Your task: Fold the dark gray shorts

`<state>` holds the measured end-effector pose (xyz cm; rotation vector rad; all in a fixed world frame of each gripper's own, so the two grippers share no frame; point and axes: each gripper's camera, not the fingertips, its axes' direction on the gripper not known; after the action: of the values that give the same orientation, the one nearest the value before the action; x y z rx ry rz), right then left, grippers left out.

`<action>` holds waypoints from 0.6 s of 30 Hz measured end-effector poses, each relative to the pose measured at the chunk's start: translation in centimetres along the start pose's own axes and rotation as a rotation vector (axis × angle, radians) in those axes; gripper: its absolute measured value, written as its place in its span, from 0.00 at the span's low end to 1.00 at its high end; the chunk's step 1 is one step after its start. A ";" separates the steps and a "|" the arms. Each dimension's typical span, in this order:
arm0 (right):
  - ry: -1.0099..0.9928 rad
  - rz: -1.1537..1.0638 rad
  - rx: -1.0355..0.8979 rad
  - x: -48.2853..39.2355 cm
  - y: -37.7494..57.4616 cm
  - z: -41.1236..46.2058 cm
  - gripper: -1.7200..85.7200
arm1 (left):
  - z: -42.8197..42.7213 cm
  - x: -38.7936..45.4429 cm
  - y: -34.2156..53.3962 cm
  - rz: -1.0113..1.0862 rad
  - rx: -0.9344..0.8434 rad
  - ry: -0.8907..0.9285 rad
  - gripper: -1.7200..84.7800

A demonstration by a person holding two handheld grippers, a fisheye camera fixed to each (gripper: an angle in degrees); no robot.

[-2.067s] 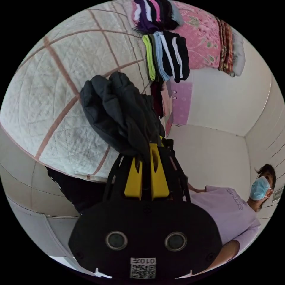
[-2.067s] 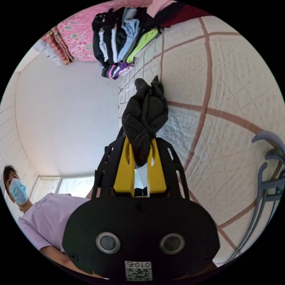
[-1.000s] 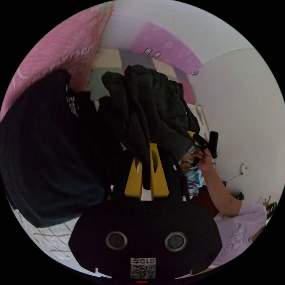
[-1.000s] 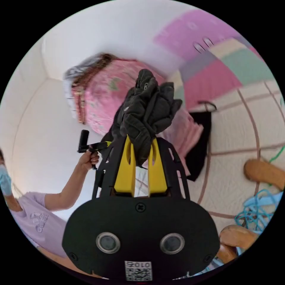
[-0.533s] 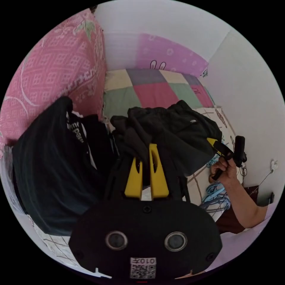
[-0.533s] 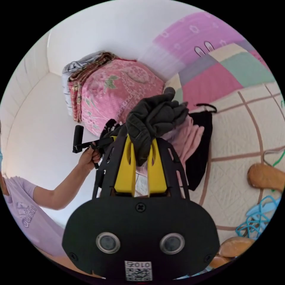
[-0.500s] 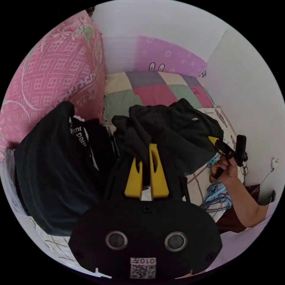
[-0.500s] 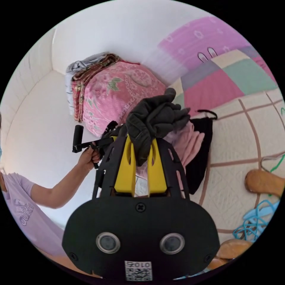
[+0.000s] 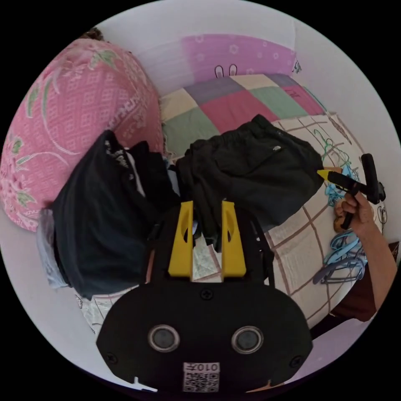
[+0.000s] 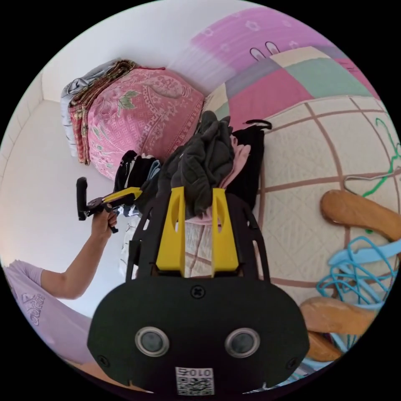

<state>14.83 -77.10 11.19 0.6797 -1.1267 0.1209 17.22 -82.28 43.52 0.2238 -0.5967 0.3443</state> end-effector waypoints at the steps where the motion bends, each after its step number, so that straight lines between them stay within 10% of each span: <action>1: 0.034 -0.001 0.031 -0.1 0.4 -1.3 0.12 | -1.3 -0.2 1.2 -0.025 0.036 -0.022 0.15; 10: 0.149 -0.307 0.022 -7.4 -3.9 -1.0 0.13 | 0.9 -1.4 8.3 -0.259 0.077 0.154 0.15; 18: 0.229 -0.159 -0.034 -5.3 -6.9 -0.9 0.18 | 2.7 -6.0 16.5 -0.560 0.099 0.309 0.17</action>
<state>16.04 -80.81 3.38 0.7035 -0.8508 0.0426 4.93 -69.46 43.93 0.4124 -0.1948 -0.1352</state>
